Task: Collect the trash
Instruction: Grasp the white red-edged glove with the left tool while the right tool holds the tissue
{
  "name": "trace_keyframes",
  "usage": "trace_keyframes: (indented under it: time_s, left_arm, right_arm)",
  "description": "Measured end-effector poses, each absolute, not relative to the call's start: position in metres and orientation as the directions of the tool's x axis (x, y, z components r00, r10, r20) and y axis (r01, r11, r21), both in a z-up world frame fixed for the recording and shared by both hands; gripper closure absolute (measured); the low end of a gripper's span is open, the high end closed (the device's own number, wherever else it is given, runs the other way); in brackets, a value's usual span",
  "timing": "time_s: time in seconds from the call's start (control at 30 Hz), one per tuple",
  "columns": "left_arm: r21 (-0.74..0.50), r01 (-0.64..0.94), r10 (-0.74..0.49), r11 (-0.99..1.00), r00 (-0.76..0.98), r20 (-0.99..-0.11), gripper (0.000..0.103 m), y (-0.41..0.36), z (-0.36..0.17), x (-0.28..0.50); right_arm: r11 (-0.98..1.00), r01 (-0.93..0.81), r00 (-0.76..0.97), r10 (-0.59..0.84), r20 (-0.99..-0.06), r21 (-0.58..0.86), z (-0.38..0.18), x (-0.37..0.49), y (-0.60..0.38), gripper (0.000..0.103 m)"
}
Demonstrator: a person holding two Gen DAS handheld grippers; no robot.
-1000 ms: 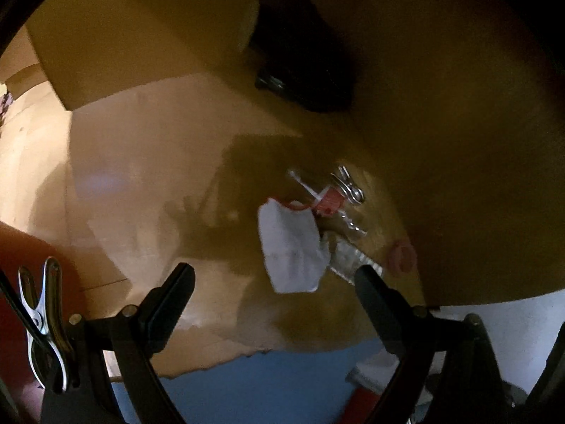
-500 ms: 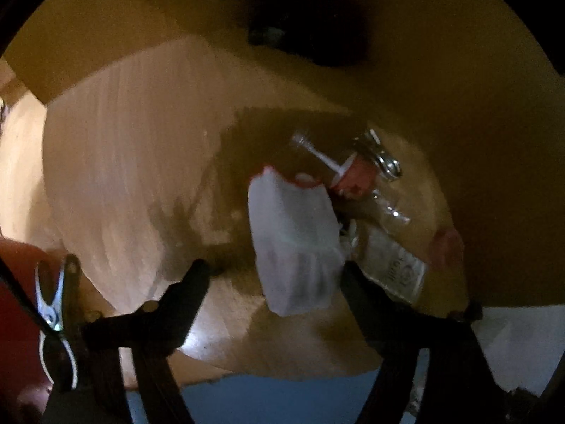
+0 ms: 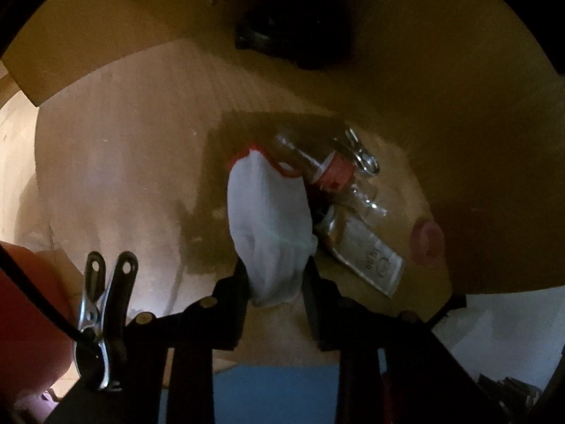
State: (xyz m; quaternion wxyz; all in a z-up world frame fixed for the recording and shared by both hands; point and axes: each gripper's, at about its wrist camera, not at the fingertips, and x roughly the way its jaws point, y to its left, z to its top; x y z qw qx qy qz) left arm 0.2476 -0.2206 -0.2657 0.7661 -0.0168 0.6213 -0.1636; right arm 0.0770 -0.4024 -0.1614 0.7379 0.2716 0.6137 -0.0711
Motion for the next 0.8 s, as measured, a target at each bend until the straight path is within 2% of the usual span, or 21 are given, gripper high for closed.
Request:
trace_keyframes:
  time_s: [0.47,0.8]
  left_arm:
    - [-0.221,0.22,-0.264,0.95,0.192,-0.945,0.074,-0.172,-0.208,0.22]
    - [-0.183,0.214,-0.241,0.959,0.284,-0.928,0.074,-0.136,-0.152,0.183]
  right_arm:
    - [0.812,0.437,0.224,0.319,-0.921,0.388,-0.166,0.085,-0.377,0.086]
    - [0.825,0.384,0.235,0.347,-0.908,0.414,-0.147,0.082,-0.338,0.086]
